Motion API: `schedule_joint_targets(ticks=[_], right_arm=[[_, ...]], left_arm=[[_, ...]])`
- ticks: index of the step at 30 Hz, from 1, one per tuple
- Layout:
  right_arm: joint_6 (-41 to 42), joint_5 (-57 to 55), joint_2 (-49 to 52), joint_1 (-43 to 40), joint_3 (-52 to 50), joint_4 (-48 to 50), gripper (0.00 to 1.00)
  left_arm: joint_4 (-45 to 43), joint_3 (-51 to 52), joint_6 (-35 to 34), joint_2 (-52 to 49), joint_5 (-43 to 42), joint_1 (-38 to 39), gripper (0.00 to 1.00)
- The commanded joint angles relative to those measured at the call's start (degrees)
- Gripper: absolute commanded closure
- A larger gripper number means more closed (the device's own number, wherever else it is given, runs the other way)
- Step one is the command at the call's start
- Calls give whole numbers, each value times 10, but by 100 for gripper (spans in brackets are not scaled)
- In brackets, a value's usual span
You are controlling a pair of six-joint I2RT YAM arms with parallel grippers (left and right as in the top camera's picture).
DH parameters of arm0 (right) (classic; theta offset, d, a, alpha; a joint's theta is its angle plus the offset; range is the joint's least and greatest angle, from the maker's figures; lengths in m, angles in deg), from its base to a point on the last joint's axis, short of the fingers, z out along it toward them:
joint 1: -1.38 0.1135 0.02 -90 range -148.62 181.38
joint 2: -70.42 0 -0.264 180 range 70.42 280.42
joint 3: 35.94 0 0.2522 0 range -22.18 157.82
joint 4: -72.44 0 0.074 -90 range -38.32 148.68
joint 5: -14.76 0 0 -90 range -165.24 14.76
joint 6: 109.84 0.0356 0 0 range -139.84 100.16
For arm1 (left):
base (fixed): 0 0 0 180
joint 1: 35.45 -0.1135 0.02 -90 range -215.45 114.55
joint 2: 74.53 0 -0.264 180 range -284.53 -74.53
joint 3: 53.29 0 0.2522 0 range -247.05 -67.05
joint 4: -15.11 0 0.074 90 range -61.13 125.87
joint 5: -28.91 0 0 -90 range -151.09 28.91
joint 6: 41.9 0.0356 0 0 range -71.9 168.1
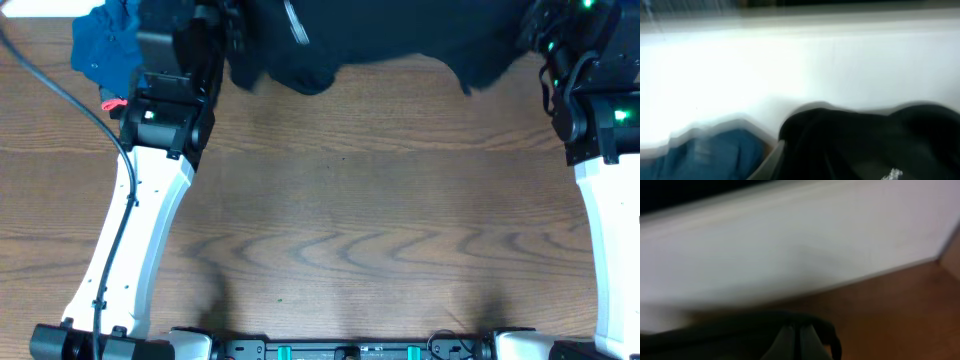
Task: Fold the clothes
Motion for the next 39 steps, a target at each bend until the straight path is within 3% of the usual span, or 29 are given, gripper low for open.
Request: schedule_joint_targets(ticks=[1,4,10,12,13,15,18,22,28,34,39], right_arm=[[-14,-7,-3,-7,10,-52,98],[3,-6,-6,-6,10,-121,97],[9,78,-26,-6,10,-229,94],[9,112,-29,-6,10,-264,73],[9,119,-30,-6,10,-281,52],[9,116,-29,-6,10,-319,20],[9,82,-29,-6,10,-361,4],[10,57,-29,-6,10,-373,1],[16,54,-29,-14,10,-368,1],[31,50,-29,-40,10,-373,1],[40,53,-29,-58,10,-397,1]], left_arm=[[107,-3,-39,-3,2,0,78],[224,-3,-80,2,0,4,79],[368,-3,-91,34,0,19,81],[399,-3,-102,44,-3,24,78],[415,-3,-102,48,-17,28,70],[436,-3,-102,52,-52,33,57],[458,-3,-102,52,-119,43,50],[464,-3,-102,47,-176,75,50],[462,15,-104,27,-176,158,43],[432,30,-104,-57,-175,227,30],[377,30,-106,-141,-176,255,28]])
